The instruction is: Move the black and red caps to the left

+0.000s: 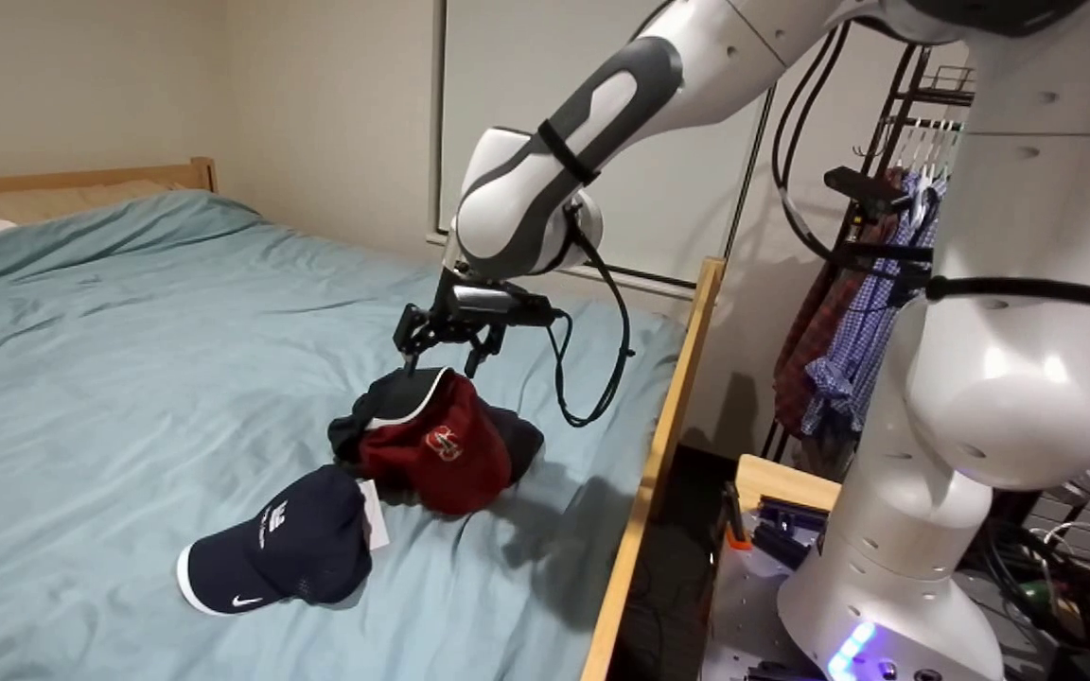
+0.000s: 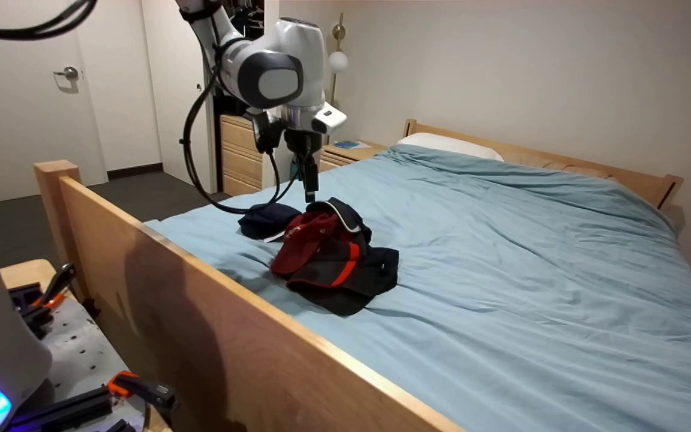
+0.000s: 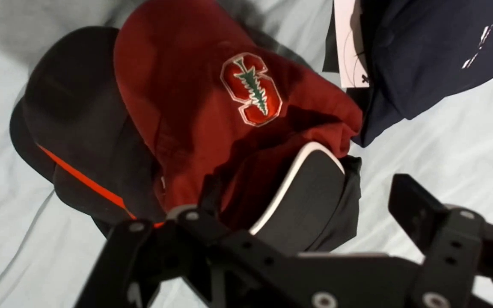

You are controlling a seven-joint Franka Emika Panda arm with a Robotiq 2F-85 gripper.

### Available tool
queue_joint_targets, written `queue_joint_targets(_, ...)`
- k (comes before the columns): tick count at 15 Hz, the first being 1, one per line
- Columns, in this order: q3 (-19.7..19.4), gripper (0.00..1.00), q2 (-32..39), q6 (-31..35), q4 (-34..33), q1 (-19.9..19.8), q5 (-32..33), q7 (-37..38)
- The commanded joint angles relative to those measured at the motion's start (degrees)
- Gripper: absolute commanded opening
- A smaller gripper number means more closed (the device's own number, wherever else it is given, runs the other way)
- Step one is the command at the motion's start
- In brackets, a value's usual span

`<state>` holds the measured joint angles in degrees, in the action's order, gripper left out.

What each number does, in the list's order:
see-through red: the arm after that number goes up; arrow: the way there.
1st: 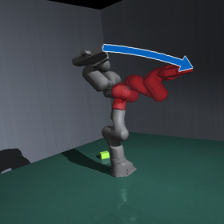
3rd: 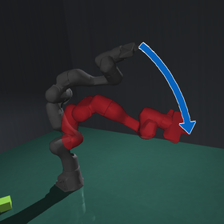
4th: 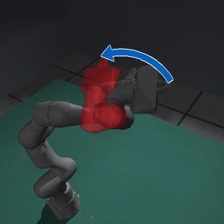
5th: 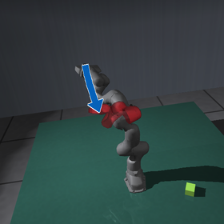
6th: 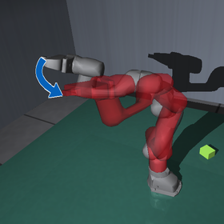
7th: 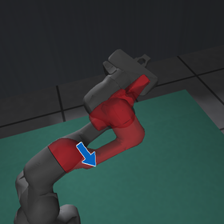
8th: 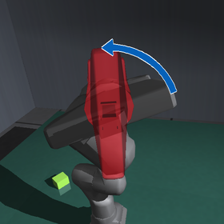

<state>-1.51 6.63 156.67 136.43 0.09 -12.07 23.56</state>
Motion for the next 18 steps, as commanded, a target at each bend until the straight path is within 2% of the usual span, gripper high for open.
queue_joint_targets(1,-0.15,1.00,0.63,1.08,-0.16,0.22,-0.07,-0.05)
queue_joint_targets(3,-0.86,1.00,0.77,1.22,-0.25,0.71,1.51,2.64)
queue_joint_targets(9,-1.94,1.00,4.44,9.62,-2.23,0.43,-1.66,8.27)
queue_joint_targets(10,-1.42,1.00,5.32,10.14,-3.02,0.07,-3.43,7.31)
queue_joint_targets(14,4.94,1.00,8.03,7.97,-7.01,-3.16,-17.54,-0.59)
queue_joint_targets(16,6.39,1.00,8.70,7.25,-8.16,-3.47,-20.88,-1.80)
queue_joint_targets(18,6.52,1.00,8.75,7.70,-8.08,-3.26,-21.54,-1.09)
